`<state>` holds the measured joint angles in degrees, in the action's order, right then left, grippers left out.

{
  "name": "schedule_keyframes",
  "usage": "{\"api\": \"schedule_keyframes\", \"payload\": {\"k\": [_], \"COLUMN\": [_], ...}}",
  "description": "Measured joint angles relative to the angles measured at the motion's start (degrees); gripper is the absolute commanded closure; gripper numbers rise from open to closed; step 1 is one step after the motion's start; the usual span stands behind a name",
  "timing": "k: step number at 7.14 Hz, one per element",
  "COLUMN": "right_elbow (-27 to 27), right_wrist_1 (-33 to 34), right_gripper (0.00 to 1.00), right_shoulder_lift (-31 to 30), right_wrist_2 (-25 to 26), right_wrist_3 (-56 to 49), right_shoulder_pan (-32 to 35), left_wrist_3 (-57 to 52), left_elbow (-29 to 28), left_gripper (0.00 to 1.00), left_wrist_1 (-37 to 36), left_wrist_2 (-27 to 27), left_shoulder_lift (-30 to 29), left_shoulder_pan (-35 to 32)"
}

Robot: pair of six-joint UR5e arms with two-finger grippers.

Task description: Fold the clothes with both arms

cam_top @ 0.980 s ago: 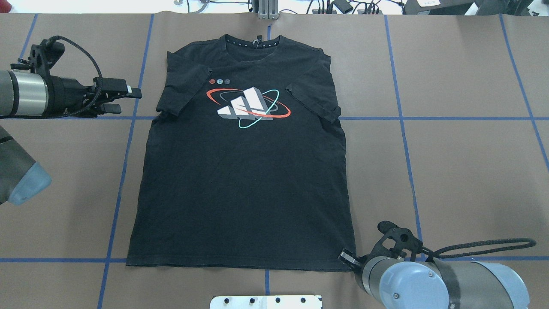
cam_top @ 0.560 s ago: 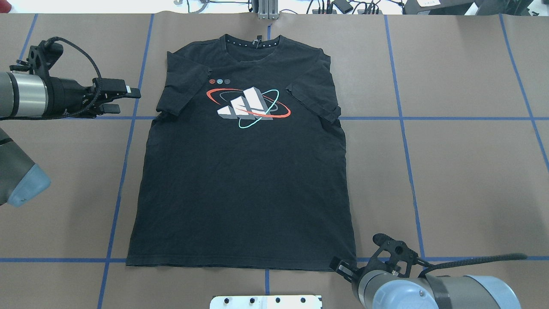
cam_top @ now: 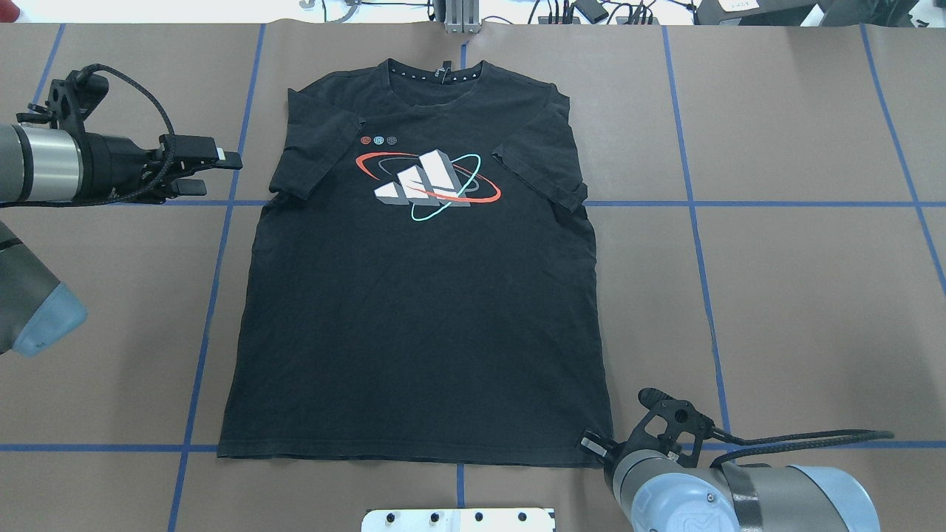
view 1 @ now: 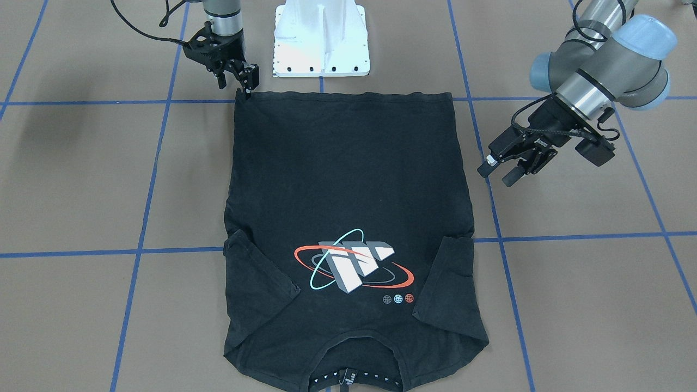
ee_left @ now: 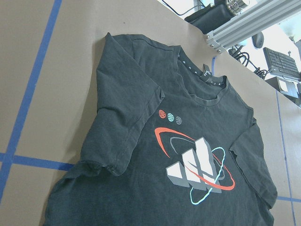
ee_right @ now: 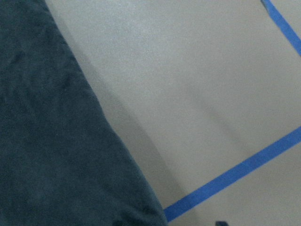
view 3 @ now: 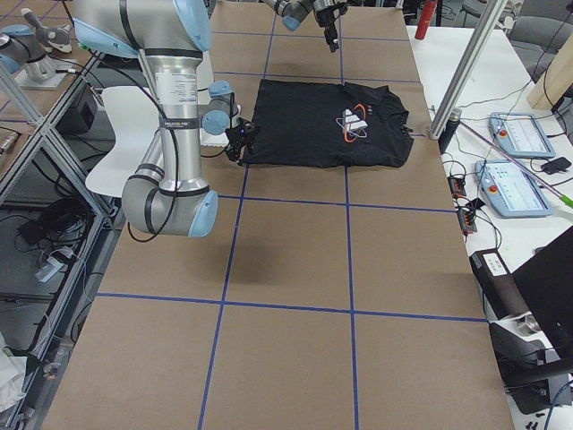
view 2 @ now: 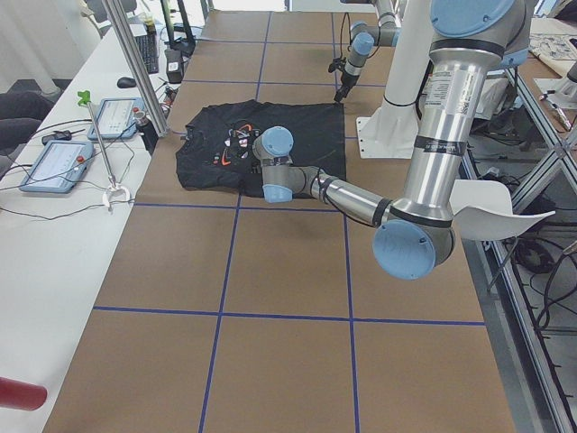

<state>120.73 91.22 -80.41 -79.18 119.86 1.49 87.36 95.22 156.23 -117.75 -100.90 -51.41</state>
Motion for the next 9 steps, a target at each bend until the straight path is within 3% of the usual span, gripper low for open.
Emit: {"api": "schedule_keyframes", "payload": {"k": [3,4,6,7,9], "right_elbow": [-0.61,-0.64,-0.66,-0.66,-0.41], "right_wrist_1": [0.01,0.01,0.01,0.01,0.01], "right_gripper": [0.38,0.46,0.85,1.0,1.0], "right_shoulder_lift": [0.2,0.34,0.56,0.58,0.59], "right_wrist_2": [1.1,1.18,1.22,1.22,1.12], "right_wrist_3": [0.02,0.03,0.03,0.03,0.01], "right_shoulder_pan": [-0.9,-0.96,-1.03,-1.04,-1.02], "left_wrist_3": [0.0,0.0,0.0,0.0,0.0], "left_elbow": [-0.11,-0.15,-0.22,-0.26,-0.32], "left_gripper": [0.01,0.01,0.01,0.01,0.01], "left_wrist_1": [0.02,-0.02,-0.05,-0.05,-0.09], "left_wrist_2": [0.01,0.04,0.06,0.06,0.07], "left_shoulder_lift": [-0.01,-0.03,-0.02,0.0,0.0], "left_shoulder_pan": [0.07,0.08,0.09,0.09,0.09]}}
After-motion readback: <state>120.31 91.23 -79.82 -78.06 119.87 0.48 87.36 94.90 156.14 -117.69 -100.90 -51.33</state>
